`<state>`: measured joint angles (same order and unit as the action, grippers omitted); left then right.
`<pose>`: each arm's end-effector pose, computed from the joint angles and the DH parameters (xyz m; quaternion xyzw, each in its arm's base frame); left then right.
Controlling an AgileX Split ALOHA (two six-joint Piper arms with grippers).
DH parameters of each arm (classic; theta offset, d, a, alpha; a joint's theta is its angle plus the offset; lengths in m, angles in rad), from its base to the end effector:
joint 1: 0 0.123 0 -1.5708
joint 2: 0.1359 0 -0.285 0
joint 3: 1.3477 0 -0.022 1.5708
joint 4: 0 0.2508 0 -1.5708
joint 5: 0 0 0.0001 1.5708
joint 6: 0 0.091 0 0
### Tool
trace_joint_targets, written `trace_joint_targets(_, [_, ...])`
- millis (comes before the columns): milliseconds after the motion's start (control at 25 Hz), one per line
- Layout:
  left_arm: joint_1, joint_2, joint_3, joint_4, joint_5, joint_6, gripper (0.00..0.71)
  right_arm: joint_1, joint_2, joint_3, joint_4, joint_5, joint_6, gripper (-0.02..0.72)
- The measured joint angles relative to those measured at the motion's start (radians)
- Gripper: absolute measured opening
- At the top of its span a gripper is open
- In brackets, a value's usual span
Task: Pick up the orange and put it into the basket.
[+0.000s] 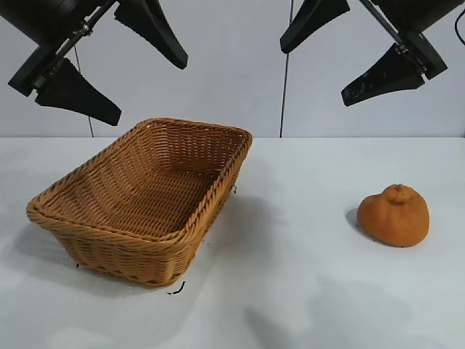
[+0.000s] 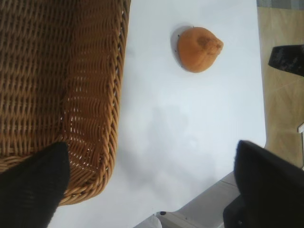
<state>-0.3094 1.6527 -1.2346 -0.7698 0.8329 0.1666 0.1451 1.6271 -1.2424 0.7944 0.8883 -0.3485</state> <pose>0.3172 -0.1507 0.2750 0.0282 0.9272 -0.3357 0.1638 0.3301 0.0992 0.2861 -0.0446 0.9222 0.3216 0.2102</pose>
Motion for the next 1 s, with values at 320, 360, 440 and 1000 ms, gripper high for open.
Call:
trace_joint_targets(320, [0.000,0.000,0.000,0.000,0.000,0.000,0.674,0.000,0.000,0.000,0.000,0.000,0.001,0.696])
trace_joint_targets(360, [0.000,0.000,0.000,0.000,0.000,0.000,0.674,0.000,0.000,0.000,0.000,0.000,0.001,0.696])
trace_joint_targets(440, [0.000,0.000,0.000,0.000,0.000,0.000,0.674,0.000,0.000,0.000,0.000,0.000,0.001,0.696])
trace_joint_targets(1000, [0.000,0.000,0.000,-0.003,-0.006,0.000,0.674,0.000,0.000,0.000,-0.014,-0.002,0.001,0.696])
